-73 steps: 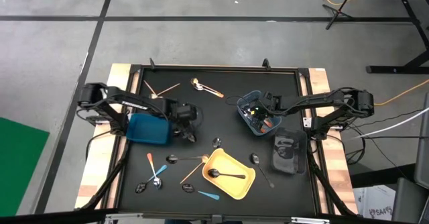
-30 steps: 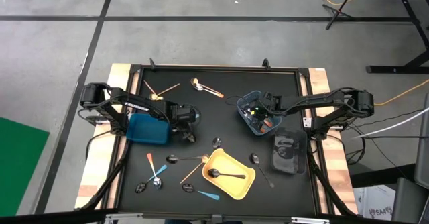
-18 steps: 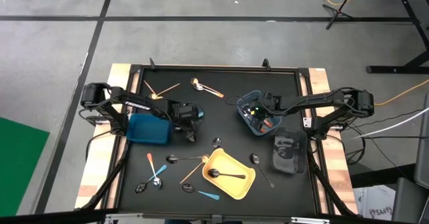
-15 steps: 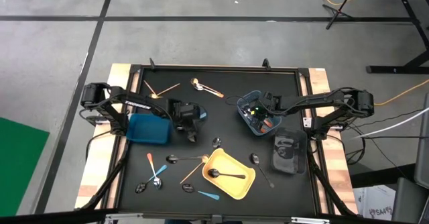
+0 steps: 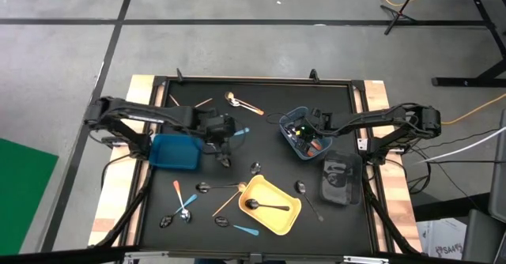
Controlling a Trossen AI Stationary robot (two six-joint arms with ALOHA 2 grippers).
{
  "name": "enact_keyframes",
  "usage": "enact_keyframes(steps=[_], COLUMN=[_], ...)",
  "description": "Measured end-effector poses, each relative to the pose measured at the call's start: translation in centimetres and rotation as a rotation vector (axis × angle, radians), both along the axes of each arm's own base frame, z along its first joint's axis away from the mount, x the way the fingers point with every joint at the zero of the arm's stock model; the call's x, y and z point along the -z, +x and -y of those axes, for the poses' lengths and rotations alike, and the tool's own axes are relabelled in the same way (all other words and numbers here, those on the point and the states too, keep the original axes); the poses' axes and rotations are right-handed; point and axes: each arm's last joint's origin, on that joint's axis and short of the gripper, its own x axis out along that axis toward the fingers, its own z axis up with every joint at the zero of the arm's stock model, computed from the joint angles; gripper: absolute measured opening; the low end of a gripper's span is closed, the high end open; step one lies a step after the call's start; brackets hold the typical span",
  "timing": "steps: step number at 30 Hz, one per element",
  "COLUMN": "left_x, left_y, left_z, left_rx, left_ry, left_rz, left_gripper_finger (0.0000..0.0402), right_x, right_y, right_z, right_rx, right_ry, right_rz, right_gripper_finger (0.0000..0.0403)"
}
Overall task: Sort silverware by color (type)
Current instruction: Put the blue spoon into the blue bin
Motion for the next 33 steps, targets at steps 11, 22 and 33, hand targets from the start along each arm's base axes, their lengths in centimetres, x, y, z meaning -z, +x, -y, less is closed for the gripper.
enact_keyframes(steps=[11, 22, 33], left_x=[-2.6, 3.5, 6.6], left_y=[-7.9, -13.2, -14.8], left_z=[2.2, 3.5, 3.9], left_rx=[-0.099, -0.169, -0.188], left_ry=[0.061, 0.025, 0.023], left_rz=[-0.086, -0.178, -0.268], left_gripper_finger=[0.0005, 0.0005, 0.0005], right_x=[0.0, 0.0, 0.0], right_y=[0.0, 0.0, 0.0], right_z=[0.0, 0.0, 0.0], right_rx=[-0.001, 0.000, 0.000], right_ry=[0.003, -0.001, 0.000], right_rz=[0.000, 0.000, 0.000], right_gripper_finger=[0.0072, 0.0072, 0.0072])
